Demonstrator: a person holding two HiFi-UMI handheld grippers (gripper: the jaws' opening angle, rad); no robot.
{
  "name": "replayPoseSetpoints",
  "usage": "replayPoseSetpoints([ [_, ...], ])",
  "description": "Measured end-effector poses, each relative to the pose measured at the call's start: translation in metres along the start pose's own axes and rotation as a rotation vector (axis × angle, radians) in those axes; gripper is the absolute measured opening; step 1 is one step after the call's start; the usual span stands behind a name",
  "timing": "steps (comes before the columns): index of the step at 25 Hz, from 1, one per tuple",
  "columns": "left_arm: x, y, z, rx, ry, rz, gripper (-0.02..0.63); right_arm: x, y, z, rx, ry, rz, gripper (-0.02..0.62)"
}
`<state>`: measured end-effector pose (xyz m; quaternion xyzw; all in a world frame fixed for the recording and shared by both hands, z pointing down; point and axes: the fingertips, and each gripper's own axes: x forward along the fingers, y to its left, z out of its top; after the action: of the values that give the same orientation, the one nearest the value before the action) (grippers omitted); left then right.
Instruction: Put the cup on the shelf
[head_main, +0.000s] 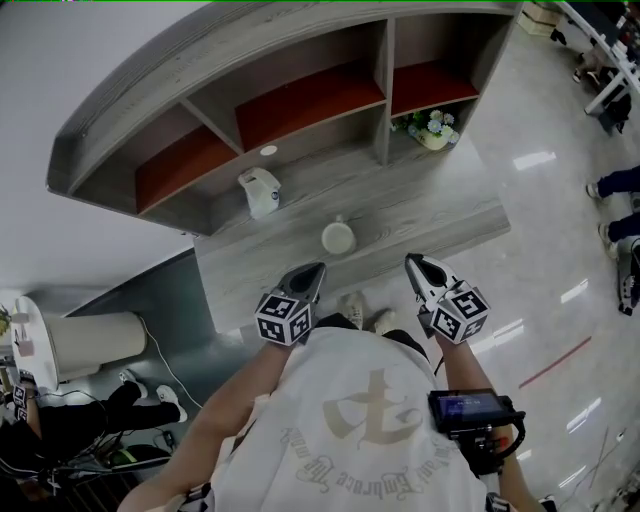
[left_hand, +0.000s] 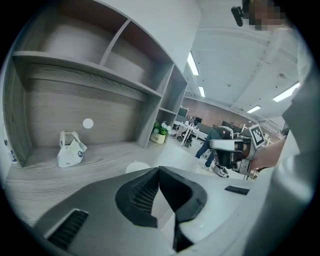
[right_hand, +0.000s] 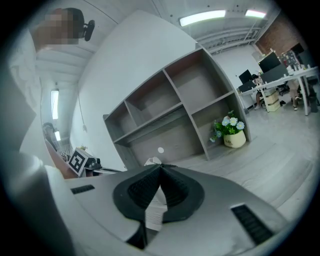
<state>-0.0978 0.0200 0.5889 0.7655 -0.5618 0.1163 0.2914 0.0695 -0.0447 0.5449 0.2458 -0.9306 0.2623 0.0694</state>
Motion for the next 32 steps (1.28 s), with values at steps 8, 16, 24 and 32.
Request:
replayPoseSetpoints([
  [8, 0.018, 0.017, -0.011, -0.025, 0.038, -0.002, 0.052, 0.017, -0.003, -0.006, 0.014, 0.047, -0.008, 0.003],
  [16, 0.035, 0.029, -0.022, -0.043, 0.079, -0.023, 0.133, 0.038, -0.004, -0.008, 0.011, 0.08, -0.008, 0.005],
  [24, 0.057, 0.036, -0.029, -0.006, 0.123, -0.002, 0.287, 0.044, -0.01, -0.011, 0.028, 0.103, -0.018, 0.003],
  [32, 0.079, 0.05, -0.039, 0.039, 0.148, 0.041, 0.379, 0.043, -0.02, -0.018, 0.06, 0.12, -0.059, 0.003],
])
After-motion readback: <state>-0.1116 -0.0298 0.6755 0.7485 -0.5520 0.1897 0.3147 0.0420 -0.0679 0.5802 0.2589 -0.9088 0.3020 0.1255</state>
